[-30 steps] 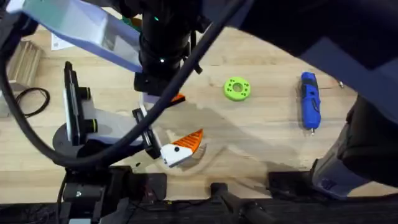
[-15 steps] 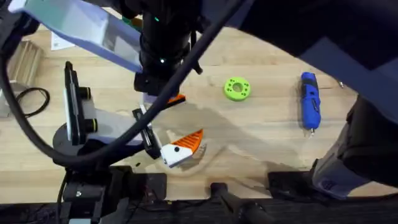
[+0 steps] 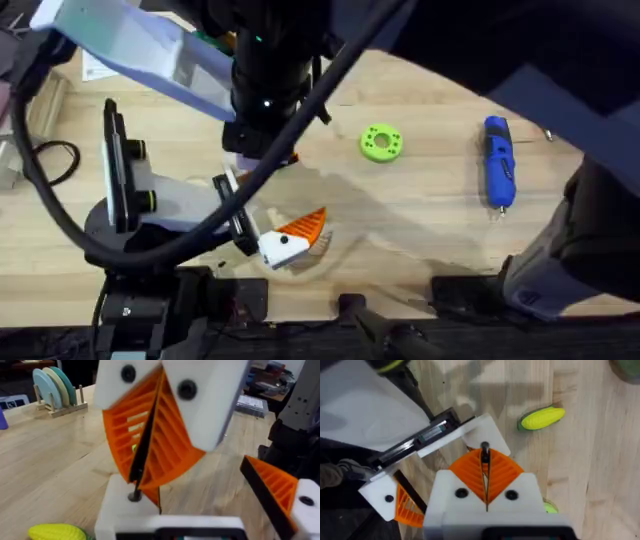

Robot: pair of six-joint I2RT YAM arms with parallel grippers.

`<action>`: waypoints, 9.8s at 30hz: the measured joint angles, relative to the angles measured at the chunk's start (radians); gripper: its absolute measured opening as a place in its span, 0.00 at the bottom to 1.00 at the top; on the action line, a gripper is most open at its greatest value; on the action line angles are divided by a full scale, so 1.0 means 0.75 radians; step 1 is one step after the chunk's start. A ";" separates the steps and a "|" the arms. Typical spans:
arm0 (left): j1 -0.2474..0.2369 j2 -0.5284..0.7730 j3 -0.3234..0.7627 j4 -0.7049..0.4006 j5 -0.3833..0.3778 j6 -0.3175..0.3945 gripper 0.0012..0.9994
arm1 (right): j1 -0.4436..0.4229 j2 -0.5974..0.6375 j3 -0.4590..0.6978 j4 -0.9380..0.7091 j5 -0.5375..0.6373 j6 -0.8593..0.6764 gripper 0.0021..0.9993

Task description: Pick up the gripper from the table and insert it into the empty holder that is missing its gripper. Then pick up a screw, insert it into the mounting hole, and use the screwdriver to tighten it. Finally, clean up the table by picking up the vegetable and placing it into the bucket.

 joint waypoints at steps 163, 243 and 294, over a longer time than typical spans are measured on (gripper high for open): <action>0.000 0.000 0.000 0.001 0.000 0.010 0.99 | -1.464 -1.005 -1.107 0.369 -0.020 0.591 0.99; 0.000 -0.001 0.000 0.001 -0.001 0.016 0.01 | -1.765 -0.384 -1.366 0.627 0.231 0.595 0.99; 0.000 -0.001 0.000 -0.003 0.035 0.016 0.01 | -1.716 -0.419 -1.466 0.904 0.261 0.659 0.02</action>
